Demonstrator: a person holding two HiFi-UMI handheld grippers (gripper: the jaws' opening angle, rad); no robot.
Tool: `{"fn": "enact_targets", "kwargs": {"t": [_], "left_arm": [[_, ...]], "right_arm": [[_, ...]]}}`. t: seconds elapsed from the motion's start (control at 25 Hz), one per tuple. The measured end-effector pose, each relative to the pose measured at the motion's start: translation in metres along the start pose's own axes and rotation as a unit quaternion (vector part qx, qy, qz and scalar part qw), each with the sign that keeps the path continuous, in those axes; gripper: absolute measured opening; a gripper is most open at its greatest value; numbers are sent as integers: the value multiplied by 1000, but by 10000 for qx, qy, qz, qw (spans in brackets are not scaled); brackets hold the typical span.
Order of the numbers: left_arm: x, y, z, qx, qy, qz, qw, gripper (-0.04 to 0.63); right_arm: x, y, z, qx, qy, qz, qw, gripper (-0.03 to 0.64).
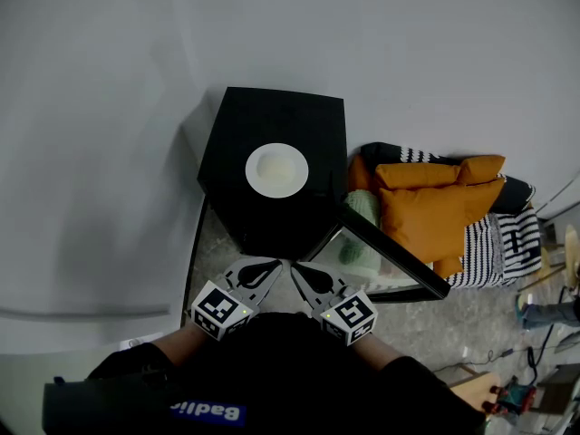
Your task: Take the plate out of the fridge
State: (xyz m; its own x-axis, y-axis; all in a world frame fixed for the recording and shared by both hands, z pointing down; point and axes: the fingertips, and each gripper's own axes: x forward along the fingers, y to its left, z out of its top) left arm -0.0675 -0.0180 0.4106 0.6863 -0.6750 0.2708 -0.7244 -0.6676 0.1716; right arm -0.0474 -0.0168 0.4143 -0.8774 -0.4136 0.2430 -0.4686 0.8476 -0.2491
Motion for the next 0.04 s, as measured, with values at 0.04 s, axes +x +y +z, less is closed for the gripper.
{"fn": "enact_targets", "kwargs": {"t": [0.04], "left_arm": [[0, 0, 0, -4, 0, -1, 10000, 9]], "right_arm": [[0, 0, 0, -1, 4, 3, 10000, 8]]}}
